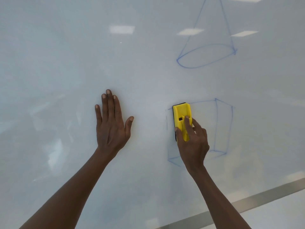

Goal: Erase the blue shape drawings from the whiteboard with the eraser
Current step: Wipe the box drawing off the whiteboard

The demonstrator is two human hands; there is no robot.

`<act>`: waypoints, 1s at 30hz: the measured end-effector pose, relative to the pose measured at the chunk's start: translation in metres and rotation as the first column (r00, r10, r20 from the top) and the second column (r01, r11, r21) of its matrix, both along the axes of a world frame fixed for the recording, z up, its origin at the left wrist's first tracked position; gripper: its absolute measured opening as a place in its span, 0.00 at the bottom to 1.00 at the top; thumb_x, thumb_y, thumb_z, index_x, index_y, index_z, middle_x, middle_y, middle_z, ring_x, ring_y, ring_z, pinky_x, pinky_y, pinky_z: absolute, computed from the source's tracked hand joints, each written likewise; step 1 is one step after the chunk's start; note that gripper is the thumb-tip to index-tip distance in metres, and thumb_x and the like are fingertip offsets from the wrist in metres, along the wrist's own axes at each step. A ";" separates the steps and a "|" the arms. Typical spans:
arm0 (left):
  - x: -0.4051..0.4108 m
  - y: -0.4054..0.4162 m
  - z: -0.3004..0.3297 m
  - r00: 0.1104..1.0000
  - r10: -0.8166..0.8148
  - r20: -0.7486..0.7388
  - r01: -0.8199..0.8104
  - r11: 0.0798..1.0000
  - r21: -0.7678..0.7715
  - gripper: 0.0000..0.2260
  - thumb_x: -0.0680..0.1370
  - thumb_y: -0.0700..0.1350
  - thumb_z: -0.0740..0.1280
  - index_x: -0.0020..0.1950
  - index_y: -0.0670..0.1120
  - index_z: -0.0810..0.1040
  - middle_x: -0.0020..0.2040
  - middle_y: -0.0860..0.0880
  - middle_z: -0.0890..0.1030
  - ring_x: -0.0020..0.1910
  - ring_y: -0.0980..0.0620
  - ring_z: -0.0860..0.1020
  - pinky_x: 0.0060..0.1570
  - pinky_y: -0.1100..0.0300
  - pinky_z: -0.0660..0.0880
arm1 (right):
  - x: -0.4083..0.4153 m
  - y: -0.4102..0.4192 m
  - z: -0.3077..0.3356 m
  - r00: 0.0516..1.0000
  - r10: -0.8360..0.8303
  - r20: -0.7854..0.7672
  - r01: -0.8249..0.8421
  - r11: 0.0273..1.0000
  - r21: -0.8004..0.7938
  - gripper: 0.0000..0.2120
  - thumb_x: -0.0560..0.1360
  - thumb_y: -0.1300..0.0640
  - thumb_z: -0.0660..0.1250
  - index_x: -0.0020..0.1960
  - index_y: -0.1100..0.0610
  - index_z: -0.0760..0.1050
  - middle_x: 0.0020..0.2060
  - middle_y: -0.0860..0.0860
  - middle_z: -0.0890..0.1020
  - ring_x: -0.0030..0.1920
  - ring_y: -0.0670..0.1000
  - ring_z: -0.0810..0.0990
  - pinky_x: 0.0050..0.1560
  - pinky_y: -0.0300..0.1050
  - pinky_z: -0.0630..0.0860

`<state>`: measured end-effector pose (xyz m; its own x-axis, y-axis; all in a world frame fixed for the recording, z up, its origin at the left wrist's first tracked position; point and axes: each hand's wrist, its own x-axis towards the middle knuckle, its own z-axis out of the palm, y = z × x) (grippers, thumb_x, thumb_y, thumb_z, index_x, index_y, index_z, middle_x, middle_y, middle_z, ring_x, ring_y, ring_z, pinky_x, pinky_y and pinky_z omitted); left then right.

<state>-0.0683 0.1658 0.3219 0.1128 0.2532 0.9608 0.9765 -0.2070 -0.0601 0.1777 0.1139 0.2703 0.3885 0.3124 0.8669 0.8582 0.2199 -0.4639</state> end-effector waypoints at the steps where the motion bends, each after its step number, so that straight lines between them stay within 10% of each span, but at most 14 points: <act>1: 0.000 0.002 -0.001 1.000 0.012 -0.003 -0.012 1.000 0.008 0.36 0.86 0.58 0.54 0.85 0.35 0.47 0.85 0.39 0.46 0.85 0.45 0.41 0.83 0.48 0.37 | 0.006 0.003 0.002 1.000 0.003 -0.017 -0.002 1.000 0.014 0.21 0.76 0.48 0.71 0.68 0.49 0.76 0.62 0.51 0.78 0.52 0.55 0.78 0.37 0.44 0.74; 30: -0.003 0.008 -0.008 0.998 0.049 -0.045 -0.047 0.997 0.057 0.39 0.86 0.62 0.52 0.85 0.37 0.44 0.85 0.40 0.43 0.86 0.45 0.41 0.84 0.43 0.41 | -0.006 0.017 -0.016 0.945 0.158 0.288 -0.202 0.971 0.130 0.18 0.78 0.51 0.67 0.68 0.50 0.76 0.62 0.54 0.75 0.49 0.55 0.72 0.47 0.49 0.74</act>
<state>-0.0716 0.1736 0.3134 0.1465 0.2054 0.9677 0.9811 -0.1549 -0.1156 0.1720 0.1312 0.2540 0.0797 0.2075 0.9750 0.8861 0.4333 -0.1646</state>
